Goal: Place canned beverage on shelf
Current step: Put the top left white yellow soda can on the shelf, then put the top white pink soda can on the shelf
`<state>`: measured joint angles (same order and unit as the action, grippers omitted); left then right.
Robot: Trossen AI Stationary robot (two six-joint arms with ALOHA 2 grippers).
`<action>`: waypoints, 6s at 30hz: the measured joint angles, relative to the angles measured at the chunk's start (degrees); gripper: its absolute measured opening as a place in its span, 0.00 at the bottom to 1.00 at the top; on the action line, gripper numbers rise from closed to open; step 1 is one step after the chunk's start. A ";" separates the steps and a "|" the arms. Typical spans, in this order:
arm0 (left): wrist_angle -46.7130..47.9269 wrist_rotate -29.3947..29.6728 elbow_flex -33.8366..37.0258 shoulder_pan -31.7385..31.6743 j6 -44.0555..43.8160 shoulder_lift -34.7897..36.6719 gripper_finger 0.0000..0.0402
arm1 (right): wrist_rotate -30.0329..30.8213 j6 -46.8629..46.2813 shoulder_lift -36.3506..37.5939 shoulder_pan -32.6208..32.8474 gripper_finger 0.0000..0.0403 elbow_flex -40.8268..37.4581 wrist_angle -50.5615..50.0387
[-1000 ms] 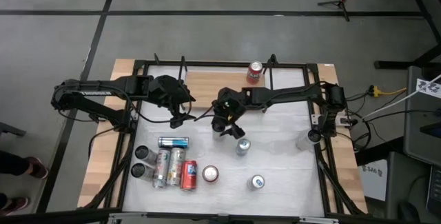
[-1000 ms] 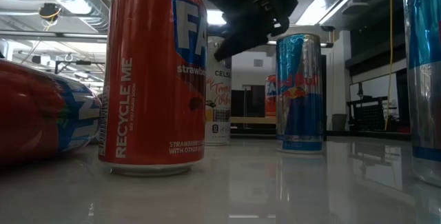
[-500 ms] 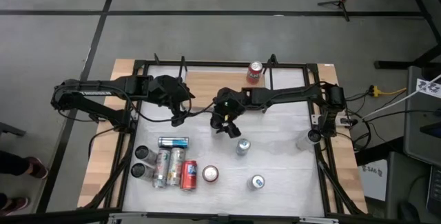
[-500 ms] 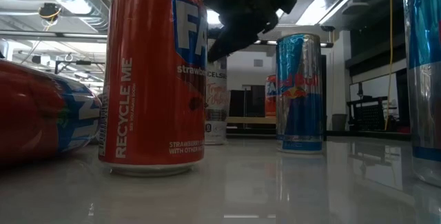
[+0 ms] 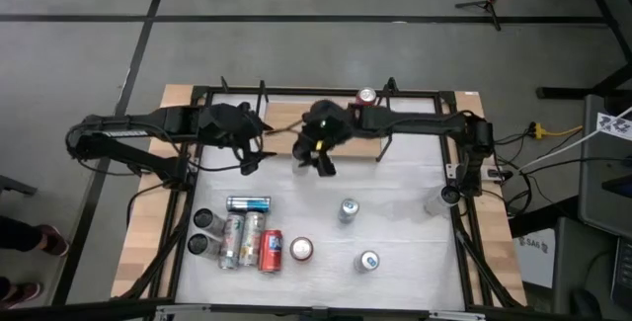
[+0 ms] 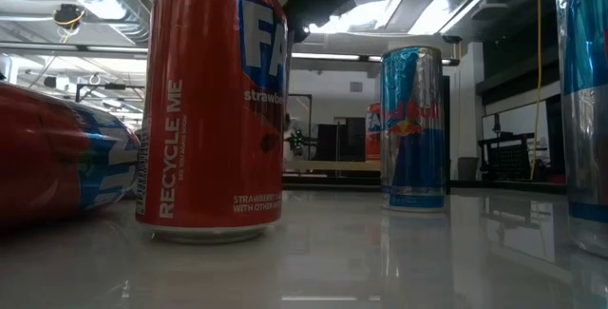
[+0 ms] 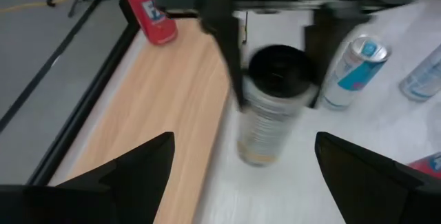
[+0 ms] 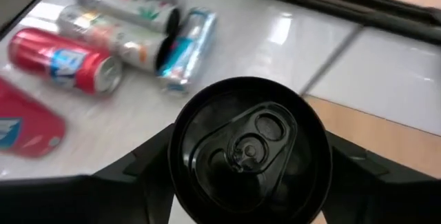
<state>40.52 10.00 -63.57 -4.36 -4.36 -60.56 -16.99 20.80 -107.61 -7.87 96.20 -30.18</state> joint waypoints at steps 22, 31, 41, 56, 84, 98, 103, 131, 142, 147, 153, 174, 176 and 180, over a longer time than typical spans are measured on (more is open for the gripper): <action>-0.01 -0.01 0.00 0.00 0.00 2.41 0.86 | -3.60 -1.26 -1.23 -18.25 0.64 5.30 -0.10; 0.22 -0.03 0.00 0.02 0.00 2.41 0.86 | -4.67 -1.09 -4.51 -20.34 0.64 5.34 1.99; 0.84 -0.02 0.00 0.02 0.00 2.41 0.86 | -4.66 -0.85 -7.49 -21.53 0.64 5.34 3.10; 0.82 -0.02 0.00 0.00 0.00 2.41 0.86 | -4.68 -0.52 -7.85 -24.16 0.64 5.34 3.05; 0.82 -0.02 0.00 0.00 0.00 2.41 0.86 | -5.16 -0.55 -7.85 -24.03 0.64 5.34 2.89; 0.81 -0.04 0.00 0.00 0.00 2.41 0.86 | -5.16 -0.55 -7.85 -24.03 0.64 5.32 2.18; 0.80 -0.02 0.00 0.00 0.00 2.41 0.86 | -5.26 -0.56 -8.27 -23.99 0.64 5.32 1.54; 0.80 -0.24 0.00 0.04 0.00 2.39 0.86 | -5.18 -0.61 -9.03 -23.99 0.64 5.34 3.18; 0.80 -0.22 0.00 0.04 0.00 2.39 0.86 | -5.08 -0.59 -9.14 -23.99 0.83 5.27 3.19; 0.80 -0.24 0.00 0.04 0.00 2.39 0.86 | -5.08 -0.57 -9.14 -23.99 0.86 5.27 3.27; 0.80 -0.24 0.00 0.04 0.00 2.39 0.86 | -5.10 -0.58 -9.09 -23.99 0.86 5.27 3.31; 0.69 -0.22 0.00 0.04 0.00 2.39 0.86 | -4.51 -0.50 -8.15 -24.03 0.86 35.91 -31.26; 0.69 -0.22 0.00 0.04 0.00 2.39 0.86 | -4.51 -0.50 -8.13 -24.03 0.86 38.72 -35.29; 0.49 -0.25 0.00 0.04 -1.67 2.39 0.86 | -4.17 -0.52 -4.85 -23.86 0.86 36.67 -39.81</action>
<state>41.02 9.75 -63.57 -4.32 -6.03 -58.17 -21.16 20.27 -112.47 -31.73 132.87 -69.99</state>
